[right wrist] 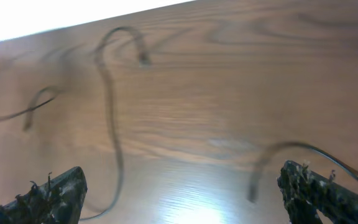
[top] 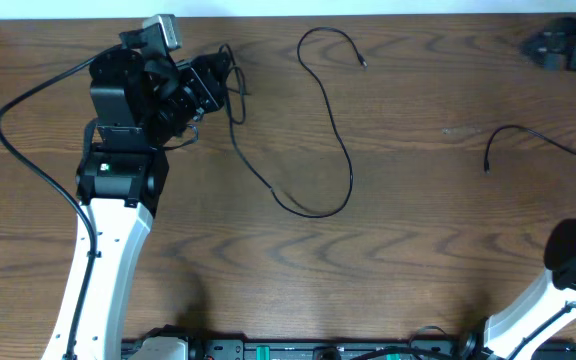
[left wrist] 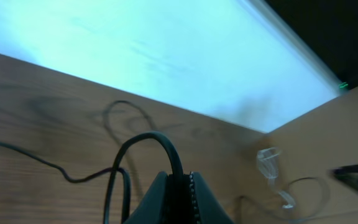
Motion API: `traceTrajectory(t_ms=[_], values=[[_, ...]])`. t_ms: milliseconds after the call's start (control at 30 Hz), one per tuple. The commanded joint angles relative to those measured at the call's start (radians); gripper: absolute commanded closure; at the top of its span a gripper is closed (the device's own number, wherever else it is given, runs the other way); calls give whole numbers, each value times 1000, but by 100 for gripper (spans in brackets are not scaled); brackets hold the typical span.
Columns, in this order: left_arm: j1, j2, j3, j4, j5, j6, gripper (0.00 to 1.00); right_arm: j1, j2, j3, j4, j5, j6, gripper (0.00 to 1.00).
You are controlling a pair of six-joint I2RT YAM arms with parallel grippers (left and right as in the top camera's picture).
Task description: Untangle cables
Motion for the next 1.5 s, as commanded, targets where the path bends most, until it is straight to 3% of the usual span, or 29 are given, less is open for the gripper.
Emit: traceTrajectory(t_ms=[0, 300, 633, 1033, 1267, 1467], values=[[-25, 2, 22, 28, 51, -164, 92, 96, 0, 5, 3, -127, -78, 4], [-52, 3, 22, 53, -33, -443, 92, 368, 2, 5, 86, -272, -97, 5], [-51, 3, 22, 74, -37, -529, 92, 666, 19, -30, 214, -271, -92, 12], [-51, 3, 22, 82, -115, -629, 92, 821, 34, -180, 460, -324, -13, 16], [-51, 3, 22, 82, -115, -631, 92, 871, 34, -286, 637, -323, 60, 32], [-51, 3, 22, 74, -114, -630, 92, 898, 34, -373, 787, -318, 136, 57]])
